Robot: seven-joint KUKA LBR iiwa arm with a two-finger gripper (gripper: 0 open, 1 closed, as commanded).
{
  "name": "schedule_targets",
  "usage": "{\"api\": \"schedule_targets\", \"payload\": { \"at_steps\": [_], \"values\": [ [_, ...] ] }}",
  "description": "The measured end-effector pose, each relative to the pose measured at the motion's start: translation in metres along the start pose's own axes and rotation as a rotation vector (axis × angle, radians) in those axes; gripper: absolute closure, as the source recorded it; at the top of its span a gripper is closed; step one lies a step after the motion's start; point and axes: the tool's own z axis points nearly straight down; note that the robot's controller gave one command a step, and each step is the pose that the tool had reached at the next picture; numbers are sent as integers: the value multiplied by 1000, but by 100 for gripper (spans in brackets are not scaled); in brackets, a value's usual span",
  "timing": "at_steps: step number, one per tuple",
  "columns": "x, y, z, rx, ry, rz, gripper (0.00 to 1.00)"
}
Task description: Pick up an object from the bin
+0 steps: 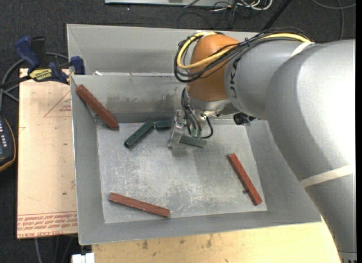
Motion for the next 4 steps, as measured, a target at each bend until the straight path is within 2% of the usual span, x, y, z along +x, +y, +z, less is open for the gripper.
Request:
{"api": "schedule_targets", "payload": {
  "at_steps": [1,2,3,4],
  "values": [
    [2,0,2,2,8,-1,0],
    [0,0,0,0,-1,0,100],
    [17,-116,-5,5,5,-162,100],
    [-2,-191,-73,5,-3,-42,100]
  ]
}}
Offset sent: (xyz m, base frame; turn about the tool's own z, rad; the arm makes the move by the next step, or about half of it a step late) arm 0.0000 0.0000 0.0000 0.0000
